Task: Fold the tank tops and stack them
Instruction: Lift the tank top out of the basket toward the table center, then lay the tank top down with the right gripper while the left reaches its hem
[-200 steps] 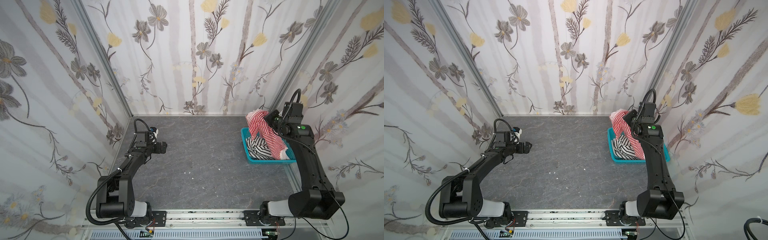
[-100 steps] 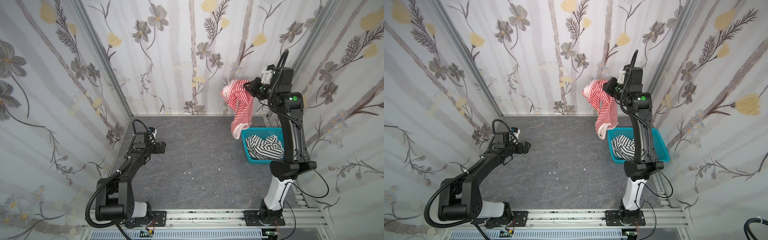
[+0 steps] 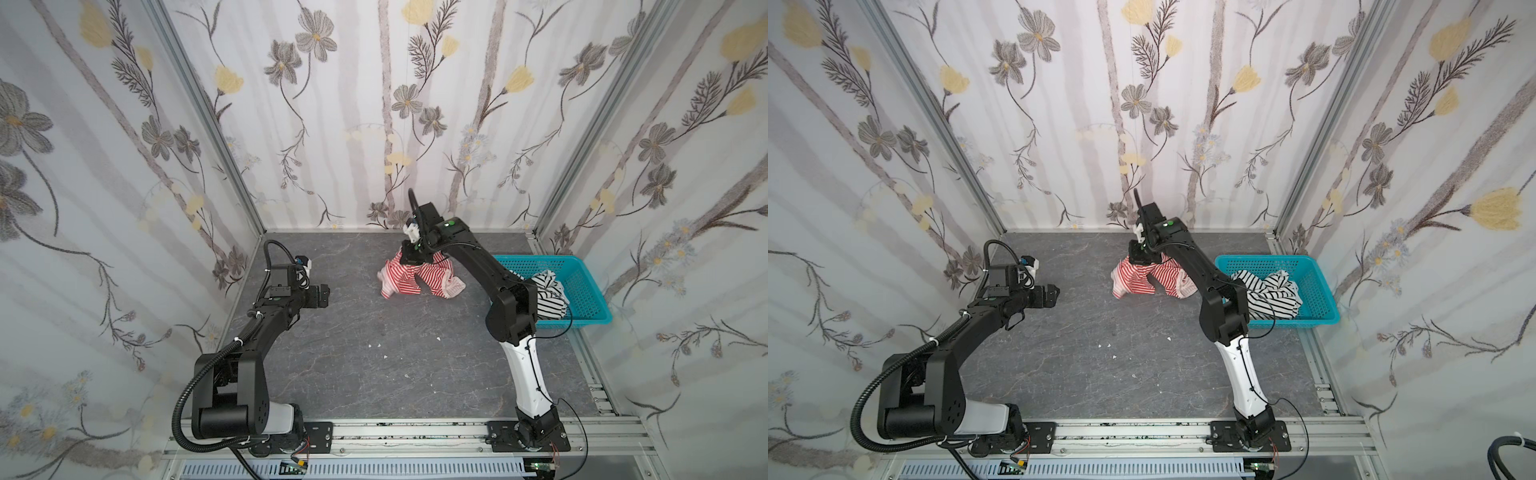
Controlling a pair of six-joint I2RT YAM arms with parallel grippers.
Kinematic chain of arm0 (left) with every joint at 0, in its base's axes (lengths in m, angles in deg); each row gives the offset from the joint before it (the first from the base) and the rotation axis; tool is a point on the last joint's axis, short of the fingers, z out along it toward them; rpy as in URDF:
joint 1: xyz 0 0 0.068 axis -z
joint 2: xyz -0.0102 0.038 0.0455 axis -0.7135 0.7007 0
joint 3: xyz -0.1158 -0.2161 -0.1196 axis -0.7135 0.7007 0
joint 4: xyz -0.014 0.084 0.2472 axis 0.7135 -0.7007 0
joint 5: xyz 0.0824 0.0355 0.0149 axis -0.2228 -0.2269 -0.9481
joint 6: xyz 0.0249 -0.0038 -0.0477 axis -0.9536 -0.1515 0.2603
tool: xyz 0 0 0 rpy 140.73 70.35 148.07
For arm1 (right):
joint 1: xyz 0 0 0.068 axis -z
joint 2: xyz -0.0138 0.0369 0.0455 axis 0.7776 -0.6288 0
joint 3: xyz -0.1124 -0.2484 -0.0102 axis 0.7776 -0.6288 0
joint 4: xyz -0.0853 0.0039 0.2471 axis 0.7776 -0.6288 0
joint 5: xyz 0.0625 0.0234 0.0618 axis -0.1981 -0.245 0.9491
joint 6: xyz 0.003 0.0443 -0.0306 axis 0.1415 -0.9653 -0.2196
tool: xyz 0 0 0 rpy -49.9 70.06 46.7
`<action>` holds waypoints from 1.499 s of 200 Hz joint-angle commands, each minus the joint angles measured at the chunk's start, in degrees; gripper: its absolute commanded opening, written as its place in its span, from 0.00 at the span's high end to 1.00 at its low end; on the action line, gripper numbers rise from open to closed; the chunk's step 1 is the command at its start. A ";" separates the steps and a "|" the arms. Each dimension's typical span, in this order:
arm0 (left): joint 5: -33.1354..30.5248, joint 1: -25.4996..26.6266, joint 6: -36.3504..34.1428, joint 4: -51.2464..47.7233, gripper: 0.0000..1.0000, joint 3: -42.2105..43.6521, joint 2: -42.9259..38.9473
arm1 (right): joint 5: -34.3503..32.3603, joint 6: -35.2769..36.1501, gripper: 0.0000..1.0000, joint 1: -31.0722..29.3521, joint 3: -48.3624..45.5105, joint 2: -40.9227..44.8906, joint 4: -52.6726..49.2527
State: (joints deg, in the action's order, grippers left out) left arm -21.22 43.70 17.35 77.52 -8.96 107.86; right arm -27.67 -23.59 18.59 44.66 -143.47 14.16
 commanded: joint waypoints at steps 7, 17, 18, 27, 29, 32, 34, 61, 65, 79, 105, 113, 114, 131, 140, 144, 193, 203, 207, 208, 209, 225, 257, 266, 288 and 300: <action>1.43 -0.08 -1.30 1.32 0.00 0.14 0.80 | -3.89 7.19 1.00 -4.50 -1.41 -1.12 -0.33; 1.40 -0.09 -1.43 1.32 0.00 0.05 1.19 | -5.16 8.03 1.00 -5.41 -1.64 -1.42 -0.97; 1.39 -0.05 -1.44 1.28 0.00 0.05 1.22 | -5.32 8.12 1.00 -5.47 -1.70 -1.45 -1.01; 1.46 -0.05 -1.69 1.28 0.00 -0.02 1.73 | -6.58 8.56 1.00 -5.97 -2.82 -1.40 -1.21; 1.51 -0.05 -1.77 1.24 0.00 -0.03 1.90 | -6.89 8.62 1.00 -6.03 -3.12 -1.40 -1.22; 1.66 -0.08 -1.84 1.16 0.00 -0.08 2.05 | -7.22 8.69 1.00 -6.20 -3.59 -1.32 -1.23; 1.71 -0.04 -1.88 1.15 0.00 -0.12 2.22 | -7.36 8.81 1.00 -6.31 -3.95 -1.27 -1.23; 4.00 0.36 -2.74 0.12 0.00 -1.15 5.10 | -5.92 10.59 1.00 -8.31 -12.23 1.74 3.04; 4.17 0.54 -2.83 -0.03 0.00 -1.42 5.67 | -5.91 10.86 1.00 -8.68 -13.31 2.05 3.67; 4.21 1.33 -3.07 -0.73 0.00 -2.59 7.64 | -9.27 11.19 1.00 -9.85 -15.13 1.74 3.26; 5.12 3.24 -4.10 -1.76 0.04 -4.72 10.74 | -17.51 8.08 1.00 -9.10 -19.70 2.10 3.47; 5.35 4.15 -4.56 -2.06 0.06 -5.24 11.56 | -18.88 7.12 1.00 -8.73 -22.20 3.36 4.75; 5.34 4.31 -4.59 -2.08 0.07 -5.27 11.72 | -19.08 7.09 1.00 -8.66 -22.53 3.53 4.88; 5.43 6.53 -5.13 -2.61 0.15 -6.35 13.36 | -20.68 5.42 0.99 -7.87 -27.02 6.01 6.90; 5.68 7.70 -5.49 -2.87 0.22 -6.72 14.26 | -20.23 5.01 0.98 -7.51 -29.18 7.09 8.16; 5.92 8.15 -5.74 -2.98 0.24 -6.86 14.64 | -19.65 4.95 0.98 -7.38 -30.17 7.51 8.87; 11.78 13.28 -7.04 -3.22 0.34 -6.12 16.18 | -12.94 3.07 0.97 -6.63 -35.25 8.80 15.09; 12.98 13.64 -6.83 -3.25 0.34 -6.26 16.56 | -10.90 2.50 0.97 -6.20 -36.22 8.96 16.68; 13.29 13.86 -6.81 -3.23 0.34 -6.34 16.80 | -9.72 2.22 0.97 -5.95 -36.77 9.08 17.44; 13.40 13.95 -6.81 -3.24 0.34 -6.35 16.81 | -9.44 2.18 0.97 -5.96 -36.84 9.07 17.60; 13.45 14.00 -6.86 -3.25 0.34 -6.32 16.85 | -9.13 2.07 0.97 -5.87 -37.01 9.11 17.81; 14.22 14.94 -6.90 -3.16 0.36 -6.84 18.13 | -5.01 0.73 0.97 -5.06 -39.57 9.91 21.51; 15.08 16.12 -5.07 -3.07 0.34 -9.29 22.85 | -0.74 -1.19 0.88 -4.35 -43.92 11.24 26.13; 15.60 16.40 -4.88 -3.03 0.34 -9.90 24.10 | 0.26 -1.50 0.78 -4.43 -44.70 11.72 27.12; 14.13 17.16 -5.41 -3.05 0.34 -11.46 25.08 | 0.26 -2.12 0.61 -4.56 -47.55 15.84 29.12; 14.17 17.07 -5.27 -3.07 0.34 -12.19 25.34 | 0.11 -2.88 0.56 -4.43 -49.43 18.80 30.30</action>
State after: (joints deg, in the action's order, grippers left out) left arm -6.81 60.61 11.82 75.68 -19.91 132.41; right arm -29.23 -24.27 14.13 -2.20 -129.40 40.65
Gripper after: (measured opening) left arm 0.663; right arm 0.422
